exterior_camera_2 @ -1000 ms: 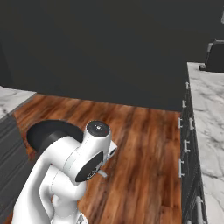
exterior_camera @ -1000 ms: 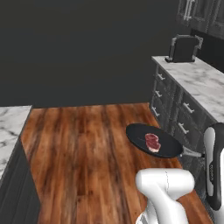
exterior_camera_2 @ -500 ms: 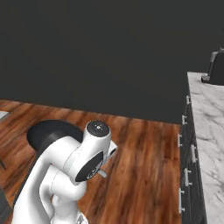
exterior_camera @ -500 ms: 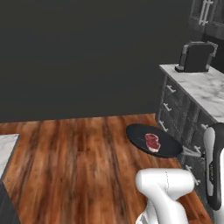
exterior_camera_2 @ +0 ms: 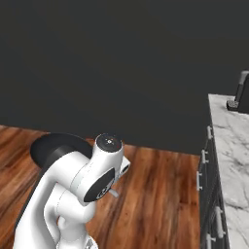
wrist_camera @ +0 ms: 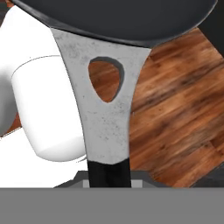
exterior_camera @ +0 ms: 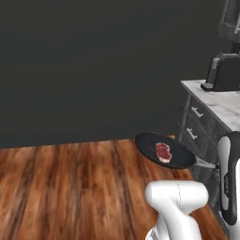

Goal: Pick up the pan with the steak in it and place it on the dining table. Then place the steak on the plate.

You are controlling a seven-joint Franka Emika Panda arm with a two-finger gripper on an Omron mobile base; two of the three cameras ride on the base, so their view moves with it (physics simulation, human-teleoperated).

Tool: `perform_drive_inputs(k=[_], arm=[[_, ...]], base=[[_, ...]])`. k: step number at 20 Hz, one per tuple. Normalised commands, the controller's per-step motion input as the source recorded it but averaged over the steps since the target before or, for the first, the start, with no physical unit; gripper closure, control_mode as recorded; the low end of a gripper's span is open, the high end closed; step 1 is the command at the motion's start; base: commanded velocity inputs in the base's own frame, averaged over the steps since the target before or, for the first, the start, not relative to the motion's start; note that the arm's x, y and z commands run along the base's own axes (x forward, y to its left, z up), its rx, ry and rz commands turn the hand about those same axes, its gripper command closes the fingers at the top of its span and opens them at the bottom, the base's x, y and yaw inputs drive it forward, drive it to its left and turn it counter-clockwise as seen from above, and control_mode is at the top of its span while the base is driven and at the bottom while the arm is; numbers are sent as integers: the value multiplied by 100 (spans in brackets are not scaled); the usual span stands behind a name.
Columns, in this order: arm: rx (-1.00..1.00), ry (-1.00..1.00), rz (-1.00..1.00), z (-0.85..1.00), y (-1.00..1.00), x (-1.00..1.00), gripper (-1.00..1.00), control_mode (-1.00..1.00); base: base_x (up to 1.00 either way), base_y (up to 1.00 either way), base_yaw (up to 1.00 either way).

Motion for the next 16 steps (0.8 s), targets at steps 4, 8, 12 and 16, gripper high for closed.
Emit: perform_drive_inputs(k=[4,8,12,16], arm=[[0,0,0,0,0,0,100,100],[0,0,0,0,0,0,100,100],[0,0,0,0,0,0,100,100],[0,0,0,0,0,0,100,100]], base=[[100,0,-4],[100,0,-4],[90,0,-4],[34,0,5]])
